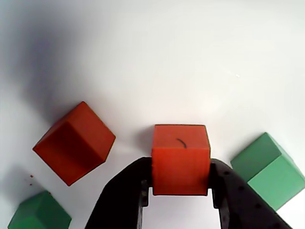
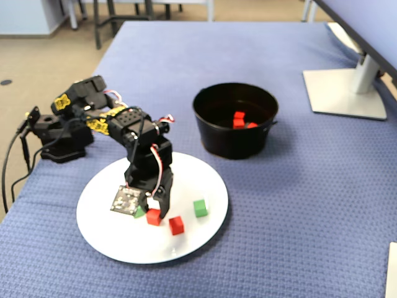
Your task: Pick up the red cubes from the white plate and place them in the black recipient
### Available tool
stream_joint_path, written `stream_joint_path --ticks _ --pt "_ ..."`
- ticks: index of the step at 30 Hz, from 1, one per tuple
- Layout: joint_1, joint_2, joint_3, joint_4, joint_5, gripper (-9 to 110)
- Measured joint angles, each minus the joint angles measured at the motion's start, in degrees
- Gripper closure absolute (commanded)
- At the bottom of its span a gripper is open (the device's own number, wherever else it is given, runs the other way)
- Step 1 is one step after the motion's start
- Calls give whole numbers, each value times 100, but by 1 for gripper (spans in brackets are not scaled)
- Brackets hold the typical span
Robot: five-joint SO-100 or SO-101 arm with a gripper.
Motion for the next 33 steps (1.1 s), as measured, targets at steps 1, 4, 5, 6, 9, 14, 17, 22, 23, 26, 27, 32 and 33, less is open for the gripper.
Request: stream_joint_path --ticks 1,4,5,6,9,14,17,22,23,26,27,32,33 --pt "-35 79 9 0 53 102" --pt "-237 642 158 -35 281 102" --pt "-343 888 229 -105 422 102" --pt "-448 1143 325 -176 589 102" --pt "-835 1969 747 -431 1081 102" --pt "-1793 3322 1775 -905 1696 102" --pt "-2505 3823 2074 -1002 2030 102" --pt "-3516 4210 2259 -1072 2364 102" --pt "-3691 4219 2338 -1134 2408 102" --pt "-4122 4166 2479 -1406 2514 102" --pt "-4228 4096 2479 -1485 2540 101" --pt "-4544 3041 1608 -1230 2540 77" --pt "-4588 2988 1397 -1099 2531 77"
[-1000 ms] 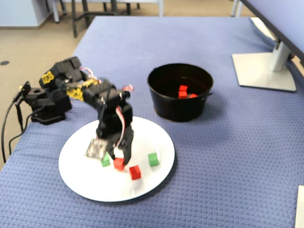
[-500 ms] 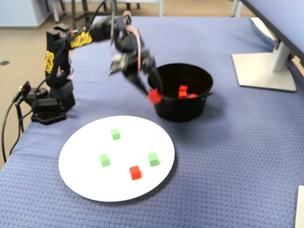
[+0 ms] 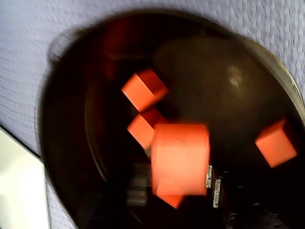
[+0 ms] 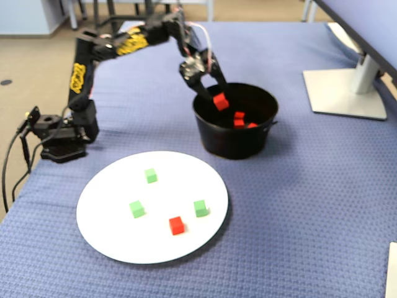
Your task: Pick up the red cubes from the white plate and place them in the black recipient
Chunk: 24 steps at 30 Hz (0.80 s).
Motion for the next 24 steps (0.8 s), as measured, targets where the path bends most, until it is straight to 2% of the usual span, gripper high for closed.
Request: stream_joint_path --ticks 4,11,18,24 --pt "114 70 -457 404 -220 76" --pt "1714 580 -88 817 -1318 82" --pt "3762 519 1160 44 -2259 81" --pt "4614 -79 1397 -220 -3322 82"
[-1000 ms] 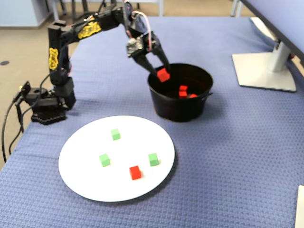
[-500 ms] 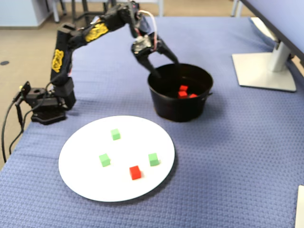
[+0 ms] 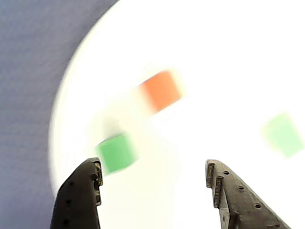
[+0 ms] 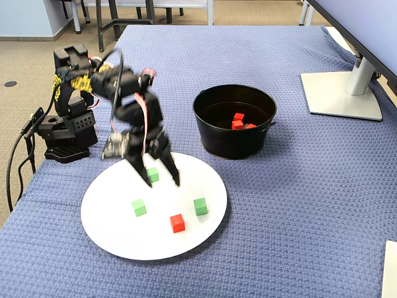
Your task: Pick up the red cubes from the white plate and place them in the black recipient
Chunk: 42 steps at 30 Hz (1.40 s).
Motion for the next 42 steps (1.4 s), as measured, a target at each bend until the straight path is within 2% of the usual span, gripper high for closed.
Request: stream_joint_path --ticks 6,13,26,42 --pt "264 -615 -185 35 -1687 82" --pt "246 -1433 -1063 105 -2391 82" --pt "176 -2918 -3094 562 -2250 84" --pt "-35 -3621 -3885 598 -1995 89"
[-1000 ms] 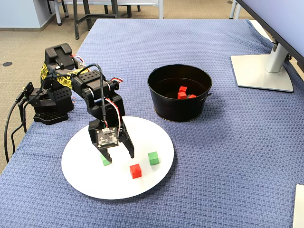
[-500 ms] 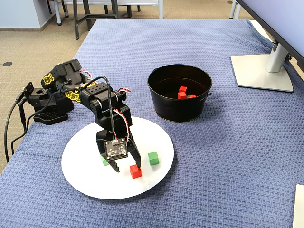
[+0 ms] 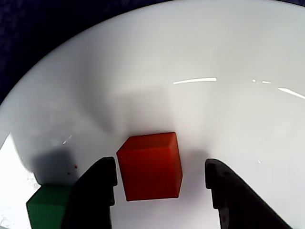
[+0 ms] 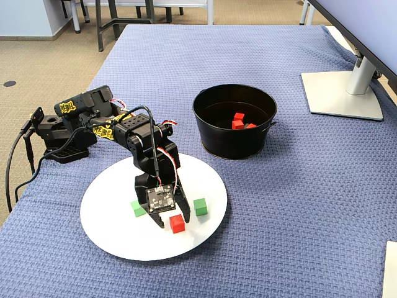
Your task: Pick up the red cubes from the white plate and place them in the black recipient
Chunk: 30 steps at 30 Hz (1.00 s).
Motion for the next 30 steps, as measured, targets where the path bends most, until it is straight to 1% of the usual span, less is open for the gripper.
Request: stream_joint_path --ticks 6,15,19,24,27,30 --pt "-18 0 -18 0 88 101" --pt "-18 26 -18 -141 624 101" --pt "35 905 756 -281 1160 102" --pt "79 2487 1450 -308 2145 102" --pt "-123 3401 1793 -308 2856 102" --pt "-606 4148 2153 -404 3595 102"
